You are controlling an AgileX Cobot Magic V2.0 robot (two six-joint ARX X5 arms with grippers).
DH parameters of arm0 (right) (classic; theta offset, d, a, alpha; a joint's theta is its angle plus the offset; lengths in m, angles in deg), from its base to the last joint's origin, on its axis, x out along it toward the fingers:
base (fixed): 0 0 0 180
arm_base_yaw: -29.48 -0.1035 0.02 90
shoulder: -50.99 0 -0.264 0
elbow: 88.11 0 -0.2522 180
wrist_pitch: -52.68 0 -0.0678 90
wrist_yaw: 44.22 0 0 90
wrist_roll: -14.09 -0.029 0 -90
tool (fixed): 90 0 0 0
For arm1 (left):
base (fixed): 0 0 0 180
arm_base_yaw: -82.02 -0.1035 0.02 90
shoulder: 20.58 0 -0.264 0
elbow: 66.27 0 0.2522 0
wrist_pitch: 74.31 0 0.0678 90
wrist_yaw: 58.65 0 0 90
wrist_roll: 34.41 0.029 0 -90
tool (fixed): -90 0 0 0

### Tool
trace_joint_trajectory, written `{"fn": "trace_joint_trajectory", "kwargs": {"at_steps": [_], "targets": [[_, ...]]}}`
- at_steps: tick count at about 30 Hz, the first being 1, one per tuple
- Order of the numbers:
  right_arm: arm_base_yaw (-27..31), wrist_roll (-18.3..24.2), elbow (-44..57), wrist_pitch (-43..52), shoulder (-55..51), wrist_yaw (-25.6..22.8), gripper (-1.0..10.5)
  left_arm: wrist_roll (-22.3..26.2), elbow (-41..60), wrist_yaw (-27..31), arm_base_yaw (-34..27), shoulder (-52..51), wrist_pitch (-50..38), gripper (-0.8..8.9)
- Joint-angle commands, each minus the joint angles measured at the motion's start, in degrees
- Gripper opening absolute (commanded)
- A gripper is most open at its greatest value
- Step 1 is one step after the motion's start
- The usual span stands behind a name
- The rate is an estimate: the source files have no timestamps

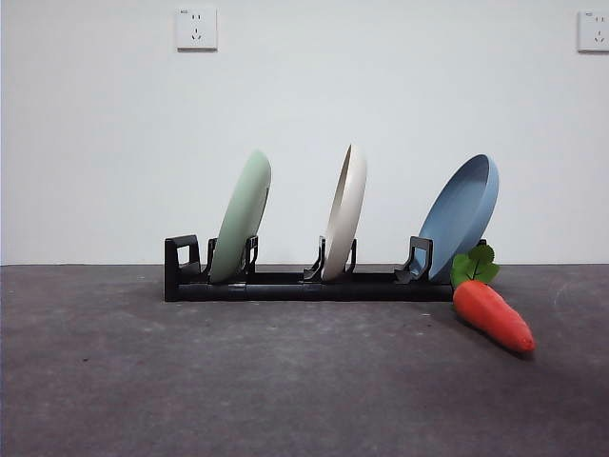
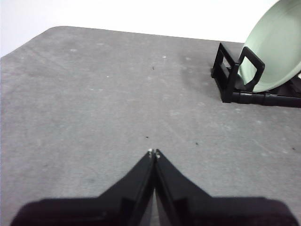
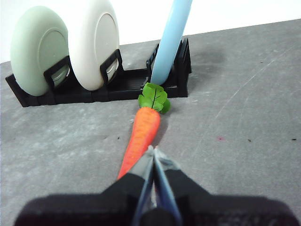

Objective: Take the green plate from the plate rack,put the plate on the table,take the carrot from the table,put the carrot in the plate

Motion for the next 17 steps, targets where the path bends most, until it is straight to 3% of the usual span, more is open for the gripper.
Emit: {"fn": "trace_joint_trajectory", "kwargs": {"at_steps": [1,5,8,13,17], "targets": [[-0.09,-5.09,0.09,-0.11,-0.02,-0.11,-0.1,-2.75,0.13,-4.7,-0.13,-0.09,-0.31,-0.08],[-0.09,-11.87,-2.69,-0.13,0.42,0.09,-0.1,-11.23,-2.6,-10.75,-0.13,-0.09,0.22,-0.07],[-0.09,-13.81,-5.95,-0.37,1.81,0.79,-0.1,-14.53,-5.33,-14.29,-0.09,0.11,0.59,-0.07],[-0.13,-13.44,-14.51,-5.66,7.06,3.02,-0.1,-15.1,-11.85,-17.92,-0.04,1.55,3.96,-0.07],[-0.13,-8.44,-23.54,-13.25,13.66,6.47,-0.1,-14.82,-18.27,-21.46,-0.04,4.81,7.76,-0.07]]}}
